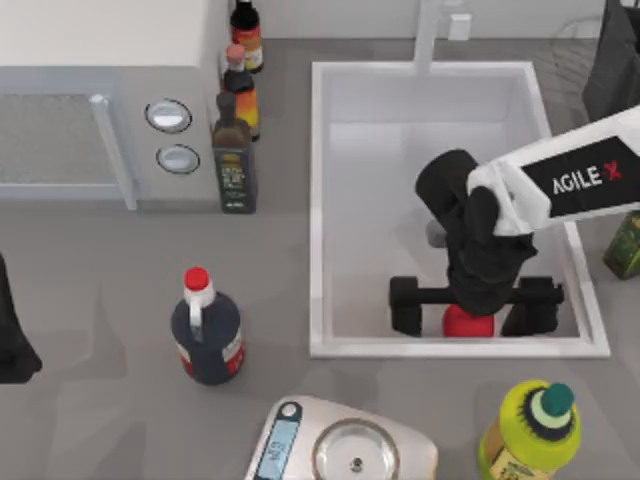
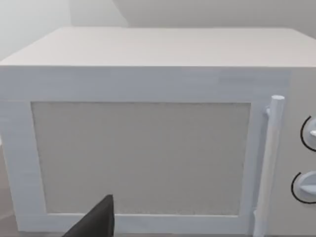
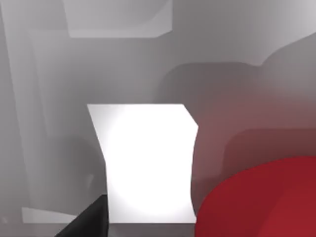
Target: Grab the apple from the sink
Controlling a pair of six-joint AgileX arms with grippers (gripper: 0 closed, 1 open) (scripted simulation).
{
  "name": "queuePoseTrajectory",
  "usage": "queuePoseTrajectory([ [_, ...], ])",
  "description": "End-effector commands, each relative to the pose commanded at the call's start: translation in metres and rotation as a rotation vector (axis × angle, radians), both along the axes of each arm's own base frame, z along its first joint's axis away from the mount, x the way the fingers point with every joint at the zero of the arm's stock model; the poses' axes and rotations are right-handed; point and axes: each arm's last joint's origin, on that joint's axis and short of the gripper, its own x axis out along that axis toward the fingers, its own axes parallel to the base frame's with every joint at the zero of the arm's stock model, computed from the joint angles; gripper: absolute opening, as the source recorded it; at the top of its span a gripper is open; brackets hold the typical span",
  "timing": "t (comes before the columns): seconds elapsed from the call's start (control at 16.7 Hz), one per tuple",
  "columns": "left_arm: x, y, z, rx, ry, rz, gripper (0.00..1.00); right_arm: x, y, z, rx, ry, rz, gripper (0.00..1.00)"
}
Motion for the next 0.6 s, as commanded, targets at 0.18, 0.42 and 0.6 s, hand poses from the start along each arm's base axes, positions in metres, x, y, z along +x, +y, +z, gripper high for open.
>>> queuePoseTrajectory([
  [0.18, 0.0000, 0.0000, 0.0000, 0.000, 0.000, 0.000, 1.00, 0.0000, 0.0000, 0.0000, 0.000, 0.000, 0.000, 0.77],
  [0.42, 0.0000, 0.0000, 0.0000, 0.000, 0.000, 0.000, 1.00, 0.0000, 0.0000, 0.0000, 0.000, 0.000, 0.000, 0.47],
  [0.6, 0.0000, 0.0000, 0.0000, 0.000, 0.000, 0.000, 1.00, 0.0000, 0.0000, 0.0000, 0.000, 0.000, 0.000, 0.25],
])
